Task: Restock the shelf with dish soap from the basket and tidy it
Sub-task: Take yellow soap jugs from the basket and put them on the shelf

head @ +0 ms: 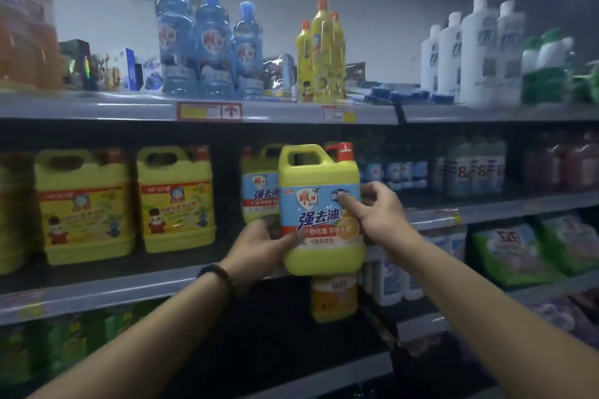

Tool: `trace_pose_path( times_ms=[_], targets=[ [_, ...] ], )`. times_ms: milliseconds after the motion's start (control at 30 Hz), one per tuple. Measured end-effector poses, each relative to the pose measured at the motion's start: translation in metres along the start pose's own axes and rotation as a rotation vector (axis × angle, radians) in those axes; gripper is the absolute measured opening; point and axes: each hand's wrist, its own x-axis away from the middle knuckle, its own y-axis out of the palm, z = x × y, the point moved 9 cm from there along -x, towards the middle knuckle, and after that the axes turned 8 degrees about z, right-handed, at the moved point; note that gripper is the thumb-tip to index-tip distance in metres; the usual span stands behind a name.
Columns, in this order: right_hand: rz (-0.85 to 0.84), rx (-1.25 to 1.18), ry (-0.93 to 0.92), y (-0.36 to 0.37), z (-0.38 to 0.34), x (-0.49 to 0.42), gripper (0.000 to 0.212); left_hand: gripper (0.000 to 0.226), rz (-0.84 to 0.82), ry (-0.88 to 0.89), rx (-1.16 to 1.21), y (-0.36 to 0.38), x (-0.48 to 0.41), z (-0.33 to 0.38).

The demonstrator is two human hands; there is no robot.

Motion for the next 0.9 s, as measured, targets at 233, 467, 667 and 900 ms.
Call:
trace_pose_path(
  times_ms=[233,467,667,900],
  targets=[
    [0.077,0.089,-0.001,-0.002,0.028,-0.093,0.043,0.042,0.136,0.146,-0.237,0.029,-0.099,0.006],
    [0.01,0.273,-0.101,0.014,0.055,-0.131,0.036,0.053,0.232,0.218,-0.372,0.047,-0.148,-0.021],
    [0.076,0.387,-0.202,0.014,0.062,-0.136,0.046,0.059,0.209,0.209,-0.45,0.055,-0.169,-0.032],
    [0.055,0.444,-0.134,0.013,0.059,-0.119,0.052,0.039,0.209,0.255,-0.632,0.046,-0.162,-0.025]
  ],
)
